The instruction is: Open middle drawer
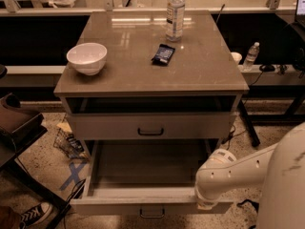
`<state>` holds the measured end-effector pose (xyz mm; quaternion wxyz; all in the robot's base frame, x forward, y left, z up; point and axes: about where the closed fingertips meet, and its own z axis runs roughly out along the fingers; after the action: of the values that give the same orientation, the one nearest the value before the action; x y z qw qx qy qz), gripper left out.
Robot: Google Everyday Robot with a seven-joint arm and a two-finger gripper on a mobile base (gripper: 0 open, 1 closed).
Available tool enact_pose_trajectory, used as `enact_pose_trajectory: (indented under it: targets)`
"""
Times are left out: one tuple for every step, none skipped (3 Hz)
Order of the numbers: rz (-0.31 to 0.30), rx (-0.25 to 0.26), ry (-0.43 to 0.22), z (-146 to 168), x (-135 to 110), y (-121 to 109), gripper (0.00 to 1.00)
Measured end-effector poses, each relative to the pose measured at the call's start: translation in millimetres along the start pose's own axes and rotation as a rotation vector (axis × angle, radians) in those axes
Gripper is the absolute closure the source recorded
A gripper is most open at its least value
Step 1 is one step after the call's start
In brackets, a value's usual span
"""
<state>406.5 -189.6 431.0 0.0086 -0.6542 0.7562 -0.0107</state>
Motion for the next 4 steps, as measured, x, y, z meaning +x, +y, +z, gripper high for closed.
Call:
enact_pose_trajectory:
  targets:
    - [0.000, -0.002, 0.001, 0.5, 0.4, 0.8, 0.04]
    - [0.000, -0.002, 0.001, 0.7, 0.5, 1.1, 0.00]
    - [0.000, -0.002, 0.001, 0.7, 0.5, 1.1, 0.00]
    - [0.014, 0.045, 0.036, -40.5, 4.9, -7.8, 0.02]
